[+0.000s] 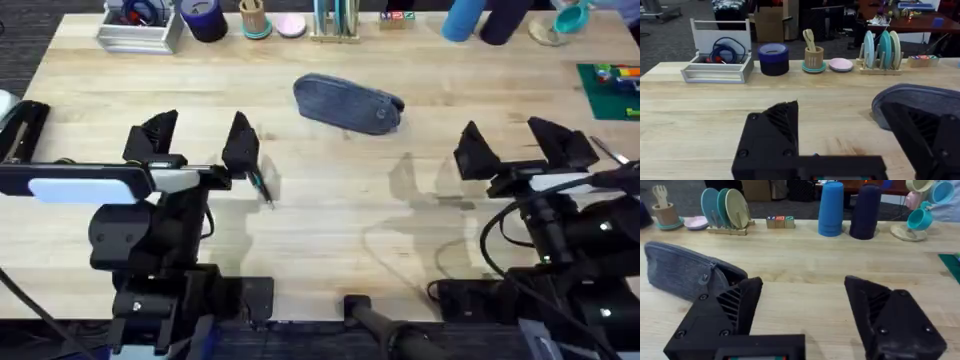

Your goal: Unzip the bag, pick up the pens from the table one at a time and place them inside, then zip the bag closed.

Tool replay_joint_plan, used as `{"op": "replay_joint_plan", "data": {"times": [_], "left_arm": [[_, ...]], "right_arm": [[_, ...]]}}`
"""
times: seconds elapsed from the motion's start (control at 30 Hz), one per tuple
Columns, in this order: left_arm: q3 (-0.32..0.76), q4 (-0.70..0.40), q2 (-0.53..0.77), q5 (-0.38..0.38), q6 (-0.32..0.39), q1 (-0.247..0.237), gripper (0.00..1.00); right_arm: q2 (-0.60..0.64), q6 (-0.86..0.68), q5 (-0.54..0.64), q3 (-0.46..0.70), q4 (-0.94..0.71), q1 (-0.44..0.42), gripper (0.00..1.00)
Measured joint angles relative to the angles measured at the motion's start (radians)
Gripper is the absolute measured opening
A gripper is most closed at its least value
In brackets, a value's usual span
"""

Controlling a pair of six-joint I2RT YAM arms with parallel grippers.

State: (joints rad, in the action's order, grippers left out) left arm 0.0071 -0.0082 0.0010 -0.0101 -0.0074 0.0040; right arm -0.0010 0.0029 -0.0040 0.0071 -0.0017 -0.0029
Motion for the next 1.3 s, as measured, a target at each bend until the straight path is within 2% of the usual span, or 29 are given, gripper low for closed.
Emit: {"op": "replay_joint_plan", "data": {"times": [0.37,0.67,0.93,0.97,1.0,1.3], "left_arm": [[0.038,-0.034,0.000,0.000,0.000,0.000,0.993],[0.292,-0.273,0.049,0.000,0.000,0.000,0.993],[0.534,-0.484,0.258,0.000,0.000,0.000,0.993],[0.623,-0.563,0.364,0.000,0.000,0.000,0.993],[0.657,-0.596,0.404,0.000,0.000,0.000,0.993],[0.931,-0.808,0.724,0.000,0.000,0.000,0.993]], "right_arm": [[0.001,0.000,0.000,0.022,0.016,0.000,0.995],[0.075,0.001,0.000,0.206,-0.008,0.001,0.996],[0.281,0.004,0.000,0.474,-0.327,0.001,0.996],[0.363,0.004,0.000,0.574,-0.414,0.001,0.996],[0.392,0.005,0.000,0.609,-0.446,0.001,0.996],[0.606,0.005,-0.006,0.831,-0.686,0.001,0.995]]}}
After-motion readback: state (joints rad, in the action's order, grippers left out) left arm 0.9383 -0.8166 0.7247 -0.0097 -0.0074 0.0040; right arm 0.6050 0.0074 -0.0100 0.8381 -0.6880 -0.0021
